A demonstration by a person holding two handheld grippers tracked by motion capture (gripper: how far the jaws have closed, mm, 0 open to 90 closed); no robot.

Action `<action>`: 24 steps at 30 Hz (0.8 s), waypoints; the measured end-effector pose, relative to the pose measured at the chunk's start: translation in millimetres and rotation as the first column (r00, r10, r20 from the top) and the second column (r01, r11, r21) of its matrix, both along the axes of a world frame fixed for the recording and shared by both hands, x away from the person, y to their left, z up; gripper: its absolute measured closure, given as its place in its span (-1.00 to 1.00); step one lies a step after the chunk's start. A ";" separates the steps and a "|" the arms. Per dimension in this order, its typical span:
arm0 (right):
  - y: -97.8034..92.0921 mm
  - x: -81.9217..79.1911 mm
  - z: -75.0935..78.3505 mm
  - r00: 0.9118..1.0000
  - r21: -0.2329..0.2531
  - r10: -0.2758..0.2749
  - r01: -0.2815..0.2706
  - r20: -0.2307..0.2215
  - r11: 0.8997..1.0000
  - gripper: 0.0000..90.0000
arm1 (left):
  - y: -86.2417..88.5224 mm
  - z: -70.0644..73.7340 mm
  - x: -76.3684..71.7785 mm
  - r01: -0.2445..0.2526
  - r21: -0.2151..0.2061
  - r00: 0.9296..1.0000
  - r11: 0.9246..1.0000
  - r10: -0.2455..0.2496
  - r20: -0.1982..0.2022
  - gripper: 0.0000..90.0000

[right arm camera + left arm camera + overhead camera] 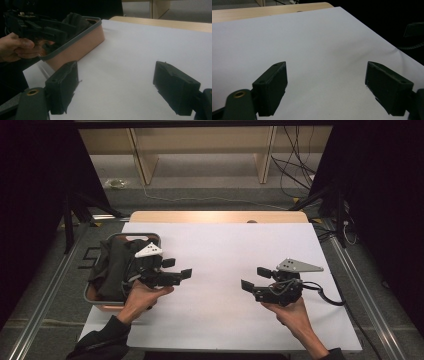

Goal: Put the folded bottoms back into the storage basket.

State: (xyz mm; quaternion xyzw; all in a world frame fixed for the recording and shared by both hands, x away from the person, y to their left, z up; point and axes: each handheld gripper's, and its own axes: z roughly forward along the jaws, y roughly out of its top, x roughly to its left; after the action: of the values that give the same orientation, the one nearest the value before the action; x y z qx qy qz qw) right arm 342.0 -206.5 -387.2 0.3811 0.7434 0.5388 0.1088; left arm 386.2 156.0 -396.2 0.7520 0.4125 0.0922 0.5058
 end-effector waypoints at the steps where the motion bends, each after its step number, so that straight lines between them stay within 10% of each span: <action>1: -0.2 -1.2 -0.2 1.000 0.000 0.000 0.000 0.004 1.000 -0.53 | -1.2 -1.2 -0.9 0.002 0.002 1.000 1.000 -0.002 0.001 -0.60; 24: -7.0 -25.0 -14.3 0.999 -0.006 0.001 -0.001 0.046 1.000 -0.62 | -17.0 -13.7 -23.9 0.064 0.012 0.991 0.998 -0.065 0.116 -0.64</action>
State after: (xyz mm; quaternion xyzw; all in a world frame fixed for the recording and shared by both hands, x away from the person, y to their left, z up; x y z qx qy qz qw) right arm 317.0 -213.5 -401.6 0.3677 0.7426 0.5452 0.1268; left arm 362.3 138.9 -409.8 0.7603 0.3573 0.1212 0.5288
